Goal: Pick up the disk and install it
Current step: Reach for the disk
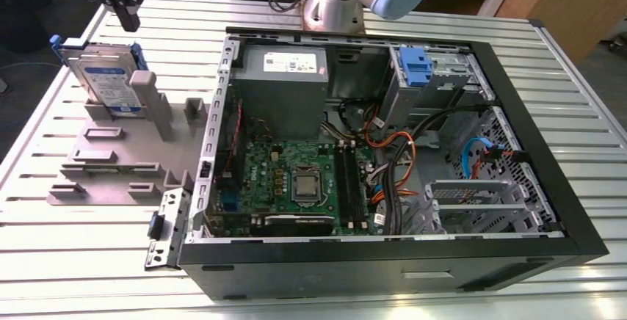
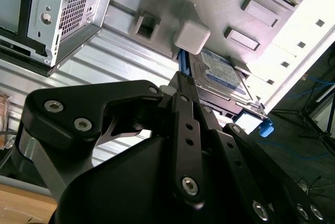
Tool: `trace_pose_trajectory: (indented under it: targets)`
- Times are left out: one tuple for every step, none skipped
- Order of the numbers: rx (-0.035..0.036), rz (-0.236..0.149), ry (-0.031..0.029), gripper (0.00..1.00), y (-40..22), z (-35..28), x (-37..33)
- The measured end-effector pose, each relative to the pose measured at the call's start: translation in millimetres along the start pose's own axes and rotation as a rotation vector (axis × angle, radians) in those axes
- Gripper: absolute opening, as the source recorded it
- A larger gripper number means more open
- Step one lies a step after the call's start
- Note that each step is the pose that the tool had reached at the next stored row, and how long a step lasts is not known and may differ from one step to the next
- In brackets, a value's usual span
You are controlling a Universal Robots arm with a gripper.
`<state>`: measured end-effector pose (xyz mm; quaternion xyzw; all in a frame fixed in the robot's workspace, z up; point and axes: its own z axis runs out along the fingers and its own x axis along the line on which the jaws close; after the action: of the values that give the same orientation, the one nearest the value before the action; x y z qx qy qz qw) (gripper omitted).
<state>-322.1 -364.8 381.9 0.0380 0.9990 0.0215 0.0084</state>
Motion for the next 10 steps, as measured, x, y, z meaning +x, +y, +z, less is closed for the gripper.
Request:
trace_pose_trajectory:
  targets:
    - [0.0, 0.0, 0.0, 0.11, 0.0, 0.0, 0.0]
    - [0.0, 0.0, 0.0, 0.11, 0.0, 0.0, 0.0]
    - [0.0, 0.0, 0.0, 0.11, 0.0, 0.1, 0.0]
    - [0.0, 0.0, 0.0, 0.11, 0.0, 0.1, 0.0]
    - [-0.0002, 0.0, -0.0002, 0.11, 0.0, 0.2, 0.3]
    - [-0.0002, 0.0, -0.0001, 0.11, 0.0, 0.2, 0.4]
    - [-0.0001, 0.0, -0.0001, 0.11, -0.1, 0.2, 1.4]
    - [0.0, 0.0, 0.0, 0.11, -0.2, 0.1, 2.4]
    - [-0.0001, 0.0, 0.0, 0.11, -0.3, 0.2, 3.5]
    - [0.0, 0.0, 0.0, 0.11, -0.3, 0.2, 4.5]
